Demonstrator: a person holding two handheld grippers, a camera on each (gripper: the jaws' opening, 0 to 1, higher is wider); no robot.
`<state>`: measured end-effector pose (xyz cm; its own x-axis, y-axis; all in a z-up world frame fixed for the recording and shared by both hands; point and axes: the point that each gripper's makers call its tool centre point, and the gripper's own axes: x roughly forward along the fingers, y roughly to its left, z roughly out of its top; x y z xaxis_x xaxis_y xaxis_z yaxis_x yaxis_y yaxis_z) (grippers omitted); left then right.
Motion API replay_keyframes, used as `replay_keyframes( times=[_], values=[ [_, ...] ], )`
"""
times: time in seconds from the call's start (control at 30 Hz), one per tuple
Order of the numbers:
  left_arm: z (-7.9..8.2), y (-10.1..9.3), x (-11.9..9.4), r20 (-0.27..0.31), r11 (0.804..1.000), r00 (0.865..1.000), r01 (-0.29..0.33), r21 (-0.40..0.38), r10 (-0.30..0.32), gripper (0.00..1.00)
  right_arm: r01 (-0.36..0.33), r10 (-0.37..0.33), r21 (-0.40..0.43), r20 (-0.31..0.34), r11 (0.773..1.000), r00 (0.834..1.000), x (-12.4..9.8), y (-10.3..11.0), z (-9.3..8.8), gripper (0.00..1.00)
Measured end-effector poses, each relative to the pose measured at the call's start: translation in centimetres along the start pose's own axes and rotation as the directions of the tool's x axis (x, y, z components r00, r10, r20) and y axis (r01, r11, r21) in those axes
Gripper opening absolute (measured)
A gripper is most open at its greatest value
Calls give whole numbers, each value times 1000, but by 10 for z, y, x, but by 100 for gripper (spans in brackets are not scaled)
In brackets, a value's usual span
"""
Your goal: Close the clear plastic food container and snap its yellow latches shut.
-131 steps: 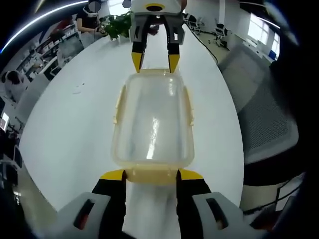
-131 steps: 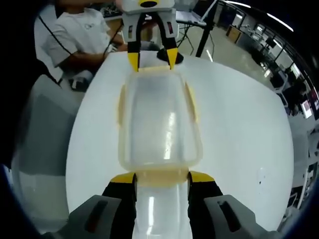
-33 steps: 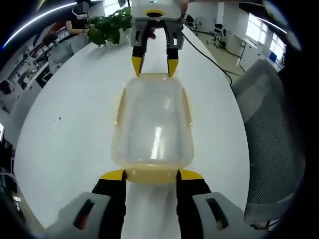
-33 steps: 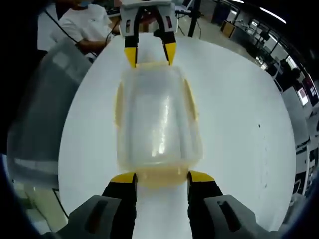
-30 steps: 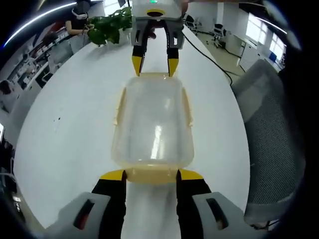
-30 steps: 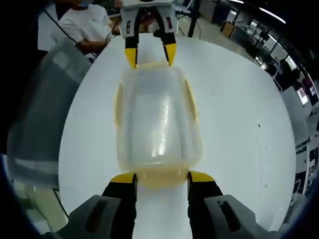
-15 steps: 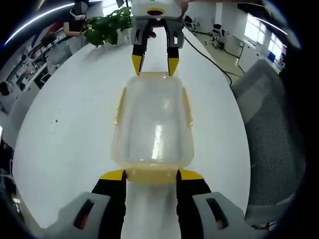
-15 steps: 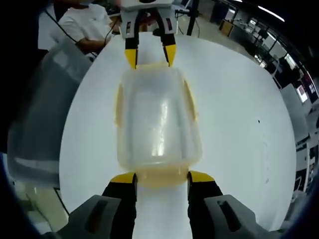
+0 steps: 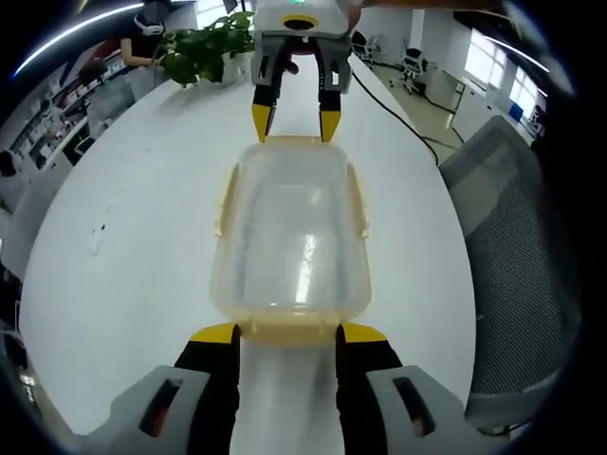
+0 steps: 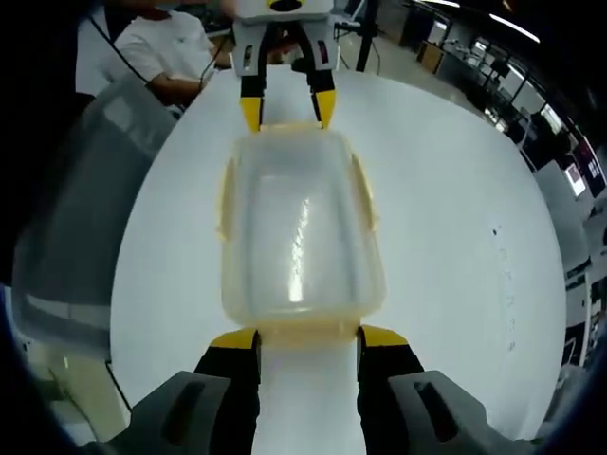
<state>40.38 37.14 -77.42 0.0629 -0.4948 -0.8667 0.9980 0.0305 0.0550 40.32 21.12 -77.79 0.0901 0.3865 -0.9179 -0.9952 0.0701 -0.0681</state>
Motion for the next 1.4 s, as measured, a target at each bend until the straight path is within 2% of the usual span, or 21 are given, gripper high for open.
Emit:
replay_keyframes(
  times=[0.33, 0.53, 0.93, 1.1, 1.17, 1.2, 1.27, 1.33, 1.37, 1.4],
  values=[
    [-2, 1, 1, -4, 1000, 1000, 1, -6, -1, 39, -9, 9, 4, 3, 1000, 1000, 0, 0, -2, 40],
    [-9, -1, 3, -47, 1000, 999, 4, 22, -3, 36, -13, 13, -7, -20, 1000, 1000, 0, 3, -9, 42],
    [-9, -2, -4, -44, 999, 999, 2, -43, -4, 37, -9, 3, 127, 45, 992, 999, -14, 0, -3, 42],
    [-15, -6, -11, -52, 994, 999, 6, -111, -12, 38, -19, 0, 238, 80, 971, 997, -18, 0, -7, 42],
    [-11, -9, -15, -16, 981, 1000, 14, -191, -17, 38, -11, -9, 266, 74, 964, 997, -19, 0, -10, 42],
    [-9, -8, -17, 1, 975, 1000, 16, -220, -16, 37, 1, -26, 316, 77, 949, 997, -21, -2, -11, 42],
    [-12, -8, -20, 1, 947, 1000, 17, -320, -18, 37, -14, -34, 384, 118, 923, 992, -24, -2, -6, 41],
    [-10, -7, -21, 43, 918, 999, 26, -396, -10, 37, -18, -47, 428, 141, 903, 989, -27, -4, -3, 41],
    [-13, -6, -21, 51, 891, 999, 27, -453, -4, 37, -19, -56, 449, 153, 893, 987, -28, -5, -2, 41],
    [-12, -6, -22, 68, 871, 998, 37, -490, -4, 37, -26, -66, 486, 172, 874, 983, -29, -5, 1, 41]
  ],
)
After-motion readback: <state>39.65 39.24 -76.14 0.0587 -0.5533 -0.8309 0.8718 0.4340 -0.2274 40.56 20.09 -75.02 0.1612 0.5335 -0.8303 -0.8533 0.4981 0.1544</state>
